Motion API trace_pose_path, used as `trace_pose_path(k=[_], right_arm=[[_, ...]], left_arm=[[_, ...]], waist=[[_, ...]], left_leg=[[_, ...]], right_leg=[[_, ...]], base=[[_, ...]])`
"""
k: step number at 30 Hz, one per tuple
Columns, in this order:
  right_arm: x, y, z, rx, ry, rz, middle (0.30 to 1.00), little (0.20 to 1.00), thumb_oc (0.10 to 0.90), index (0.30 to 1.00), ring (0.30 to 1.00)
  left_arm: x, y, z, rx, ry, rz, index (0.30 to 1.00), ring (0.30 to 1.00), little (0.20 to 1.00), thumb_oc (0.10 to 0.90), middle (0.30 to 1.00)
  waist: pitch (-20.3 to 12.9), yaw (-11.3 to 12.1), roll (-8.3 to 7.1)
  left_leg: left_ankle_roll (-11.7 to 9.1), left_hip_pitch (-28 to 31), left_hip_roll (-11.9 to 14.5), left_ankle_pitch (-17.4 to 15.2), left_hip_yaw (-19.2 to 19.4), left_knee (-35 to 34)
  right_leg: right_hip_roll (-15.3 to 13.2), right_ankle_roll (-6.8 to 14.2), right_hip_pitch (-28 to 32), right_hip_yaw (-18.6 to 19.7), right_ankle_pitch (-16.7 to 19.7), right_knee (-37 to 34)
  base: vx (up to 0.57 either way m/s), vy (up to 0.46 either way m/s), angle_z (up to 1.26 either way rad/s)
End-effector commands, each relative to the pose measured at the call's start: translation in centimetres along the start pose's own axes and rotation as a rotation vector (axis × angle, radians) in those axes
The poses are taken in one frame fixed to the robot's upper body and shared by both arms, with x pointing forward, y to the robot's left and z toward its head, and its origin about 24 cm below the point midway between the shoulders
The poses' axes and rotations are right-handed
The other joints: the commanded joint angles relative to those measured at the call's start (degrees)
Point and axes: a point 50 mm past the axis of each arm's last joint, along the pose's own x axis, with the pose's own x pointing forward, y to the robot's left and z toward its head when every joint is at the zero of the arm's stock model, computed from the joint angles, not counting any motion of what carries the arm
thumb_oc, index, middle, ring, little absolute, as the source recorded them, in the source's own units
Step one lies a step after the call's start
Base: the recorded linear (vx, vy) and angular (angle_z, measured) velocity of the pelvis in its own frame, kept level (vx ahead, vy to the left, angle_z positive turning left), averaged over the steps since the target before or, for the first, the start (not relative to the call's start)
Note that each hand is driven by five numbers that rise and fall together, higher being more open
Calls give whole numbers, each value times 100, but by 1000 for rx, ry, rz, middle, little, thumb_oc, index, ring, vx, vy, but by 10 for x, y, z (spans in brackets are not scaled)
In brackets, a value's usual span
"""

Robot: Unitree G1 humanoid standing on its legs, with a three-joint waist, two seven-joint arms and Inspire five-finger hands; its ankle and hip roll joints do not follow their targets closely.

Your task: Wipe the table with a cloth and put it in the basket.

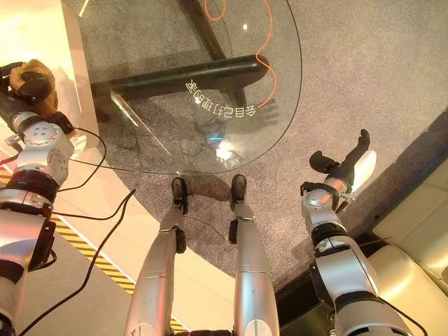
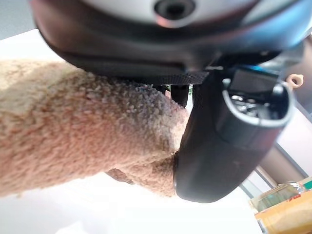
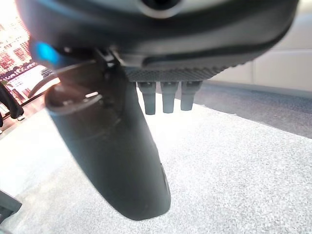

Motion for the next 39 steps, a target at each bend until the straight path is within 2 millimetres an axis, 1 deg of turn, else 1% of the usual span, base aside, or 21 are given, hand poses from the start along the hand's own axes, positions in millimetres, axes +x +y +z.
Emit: trace_pose_path(k=[1,12,13,14,27,32,35,36,38,39], right_arm=[[16,-28,3,8,-47,-107,900,900,800,900,900],[16,-26,7,17,-52,-102,900,900,800,900,900],[16,-26,7,17,-54,-102,900,900,800,900,900],[17,-27,8,17,-55,-101,900,900,800,900,900],[17,-28,6,19,-51,-103,900,900,800,900,900],[17,-27,6,14,-47,-95,900,900,800,900,900],[15,-28,1,7,-35,-91,900,900,800,900,900],[12,-27,-6,1,-18,-90,900,900,800,900,900],[8,-28,-14,-11,-3,-90,900,900,800,900,900],[5,-31,-23,-26,16,-87,900,900,800,900,900]], left_arm=[[30,39,61,-55,-208,143,300,300,200,100,300],[29,36,54,-30,-165,115,300,300,200,100,300],[29,35,53,-30,-156,118,427,427,348,248,427],[29,35,53,-33,-153,116,900,900,900,800,900],[28,35,53,-46,-152,122,900,900,900,800,900],[27,34,60,-77,-187,134,900,900,900,800,900],[25,34,62,-99,-213,137,900,900,900,800,900],[23,34,64,-109,-249,131,900,900,900,800,900],[22,36,65,-123,-272,130,900,900,900,800,900],[21,39,64,-143,-292,132,900,900,900,800,900]], waist=[[-165,75,21],[-165,71,-5],[-165,71,-3],[-165,71,-1],[-165,81,-7],[-165,87,-2],[-165,89,3],[-165,84,1],[-165,81,-5],[-165,82,-13]], left_leg=[[-8,43,-200,-611,199,525],[-11,2,-191,-589,191,520],[-12,1,-193,-585,193,517],[-14,1,-194,-584,186,511],[-12,41,-194,-589,191,529],[1,83,-201,-592,180,525],[7,165,-218,-617,155,528],[12,310,-229,-635,141,494],[8,499,-243,-626,145,422],[-4,728,-254,-601,170,311]], right_leg=[[266,105,225,-277,-399,31],[271,121,194,-271,-348,6],[270,121,195,-274,-347,0],[271,126,192,-266,-346,0],[258,125,246,-288,-339,-19],[269,114,286,-275,-346,-17],[286,118,342,-254,-361,9],[299,134,464,-233,-361,-6],[302,157,653,-222,-332,-93],[287,190,896,-228,-293,-218]], base=[[0,0,0],[0,0,0],[0,0,0],[0,0,0],[0,0,0],[0,0,0],[0,-14,0],[-2,-43,2],[-6,-44,5],[-5,-34,5]])
